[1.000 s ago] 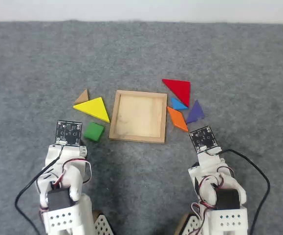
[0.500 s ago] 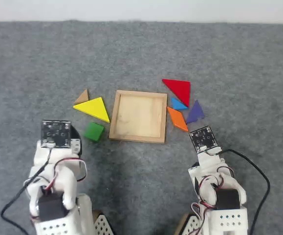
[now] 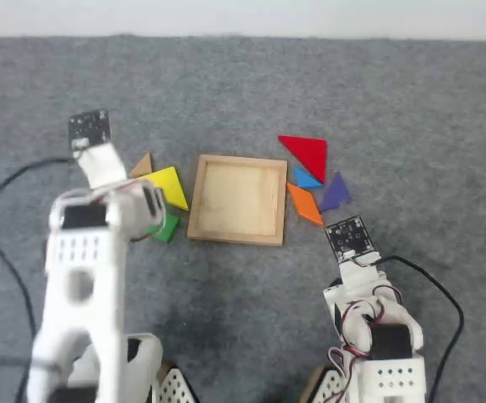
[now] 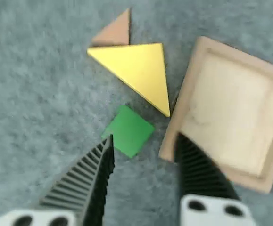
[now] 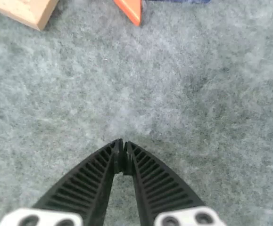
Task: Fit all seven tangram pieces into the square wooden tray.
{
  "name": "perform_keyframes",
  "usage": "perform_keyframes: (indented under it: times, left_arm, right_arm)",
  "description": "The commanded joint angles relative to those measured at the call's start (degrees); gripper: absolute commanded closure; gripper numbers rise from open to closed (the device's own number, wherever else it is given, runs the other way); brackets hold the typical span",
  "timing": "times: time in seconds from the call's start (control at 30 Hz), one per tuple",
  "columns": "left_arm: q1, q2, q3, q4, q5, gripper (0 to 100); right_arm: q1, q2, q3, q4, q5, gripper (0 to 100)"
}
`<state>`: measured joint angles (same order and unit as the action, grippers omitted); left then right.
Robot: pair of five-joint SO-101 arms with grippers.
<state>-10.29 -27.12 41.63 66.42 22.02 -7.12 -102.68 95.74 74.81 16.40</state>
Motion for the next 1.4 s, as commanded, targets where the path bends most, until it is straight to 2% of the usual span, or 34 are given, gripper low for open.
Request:
perform_keyframes:
  times: [0.0, 0.07, 0.13, 0.37, 0.57, 0.63, 0.97, 1.17, 1.37]
  left_arm:
    - [0.4, 11.0, -9.2, -0.3, 5.2, 74]
    - [0.3, 16.0, -13.5, -0.2, 4.4, 74]
    - [0.3, 20.8, -18.5, -0.5, -2.4, 74]
    - [1.1, 35.2, -33.6, 1.0, -49.2, 75]
    - [1.1, 45.0, -35.5, 1.1, -89.4, 75]
    - [1.1, 46.1, -35.5, 1.1, -98.4, 75]
    - [3.3, 46.8, -38.5, 0.5, -105.8, 75]
    - [4.6, 47.8, -38.4, -3.4, -106.3, 74]
    - [4.3, 53.3, -41.7, -3.4, -108.1, 74]
  right_arm:
    - [0.7, -1.1, 0.8, 0.1, 0.3, 99.2]
    - [0.7, -1.1, 0.8, 0.1, 0.3, 99.2]
    - [0.7, -1.1, 0.8, 0.1, 0.3, 99.2]
    - [0.7, -1.1, 0.8, 0.1, 0.4, 99.2]
    - [0.7, -1.1, 0.8, 0.1, 0.5, 99.2]
    - [0.7, -1.1, 0.8, 0.1, 0.5, 99.2]
    - [0.7, -1.1, 0.8, 0.1, 0.5, 99.2]
    - [0.7, -1.1, 0.8, 0.1, 0.5, 99.2]
    - [0.7, -1.1, 0.8, 0.1, 0.5, 99.2]
